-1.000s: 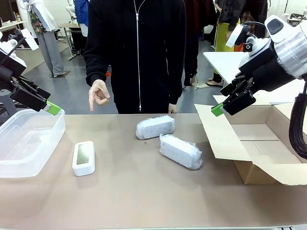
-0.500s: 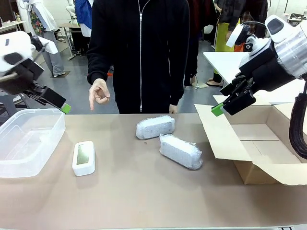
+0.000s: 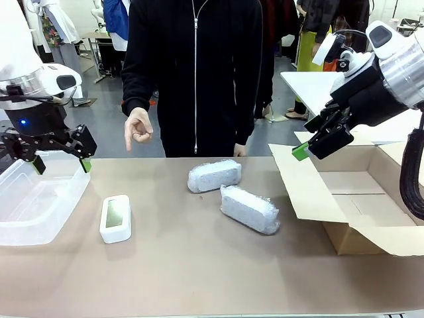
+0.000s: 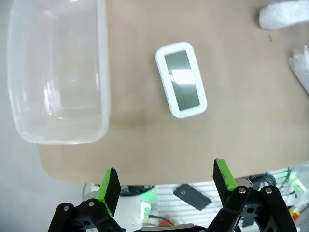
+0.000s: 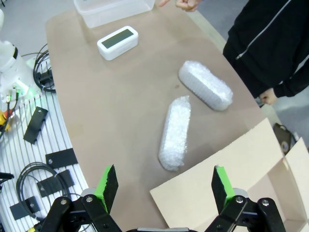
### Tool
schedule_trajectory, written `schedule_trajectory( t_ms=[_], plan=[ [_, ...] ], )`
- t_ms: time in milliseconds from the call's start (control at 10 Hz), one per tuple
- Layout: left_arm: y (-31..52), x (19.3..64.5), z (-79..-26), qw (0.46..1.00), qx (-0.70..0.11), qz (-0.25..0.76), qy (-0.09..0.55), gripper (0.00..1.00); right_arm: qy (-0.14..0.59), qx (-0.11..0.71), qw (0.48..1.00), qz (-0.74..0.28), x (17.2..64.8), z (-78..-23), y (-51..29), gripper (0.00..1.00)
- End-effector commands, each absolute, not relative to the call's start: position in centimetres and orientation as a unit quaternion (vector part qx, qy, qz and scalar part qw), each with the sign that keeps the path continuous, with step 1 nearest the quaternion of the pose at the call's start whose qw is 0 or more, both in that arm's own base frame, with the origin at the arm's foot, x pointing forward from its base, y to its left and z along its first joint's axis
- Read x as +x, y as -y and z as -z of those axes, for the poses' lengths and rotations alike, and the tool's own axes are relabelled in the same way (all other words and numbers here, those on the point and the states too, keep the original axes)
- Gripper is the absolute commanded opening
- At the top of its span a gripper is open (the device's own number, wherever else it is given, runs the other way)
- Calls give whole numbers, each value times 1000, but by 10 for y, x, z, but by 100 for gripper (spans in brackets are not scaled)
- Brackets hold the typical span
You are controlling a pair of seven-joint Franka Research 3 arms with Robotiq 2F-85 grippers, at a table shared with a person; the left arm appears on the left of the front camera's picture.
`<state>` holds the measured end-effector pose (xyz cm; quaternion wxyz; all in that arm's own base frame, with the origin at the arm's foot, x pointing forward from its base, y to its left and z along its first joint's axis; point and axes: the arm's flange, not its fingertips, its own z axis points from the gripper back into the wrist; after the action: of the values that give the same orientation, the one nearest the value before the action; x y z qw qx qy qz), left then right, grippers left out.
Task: Separate and place wrapped and unwrapped clocks.
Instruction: Pick up the Digital clock indicated by the person.
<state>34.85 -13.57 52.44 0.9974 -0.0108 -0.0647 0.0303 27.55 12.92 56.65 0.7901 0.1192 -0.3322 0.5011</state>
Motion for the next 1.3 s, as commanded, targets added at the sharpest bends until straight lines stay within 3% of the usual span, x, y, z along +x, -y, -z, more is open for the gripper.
schedule_trajectory(
  t_ms=[0, 400, 600, 1200],
  plan=[
    [135, 341, -530, 995, 3, -13, 102, 100, 329, 126, 789, -503, 275, -566, -129, 100],
    [137, 347, -532, 996, -5, -23, 80, 100, 329, 126, 789, -503, 275, -566, -129, 100],
    [156, 372, -490, 999, -14, -12, 50, 100, 329, 126, 789, -503, 275, -566, -129, 100],
    [164, 401, -406, 995, -74, -42, 52, 100, 329, 126, 789, -503, 275, -566, -129, 100]
  ],
)
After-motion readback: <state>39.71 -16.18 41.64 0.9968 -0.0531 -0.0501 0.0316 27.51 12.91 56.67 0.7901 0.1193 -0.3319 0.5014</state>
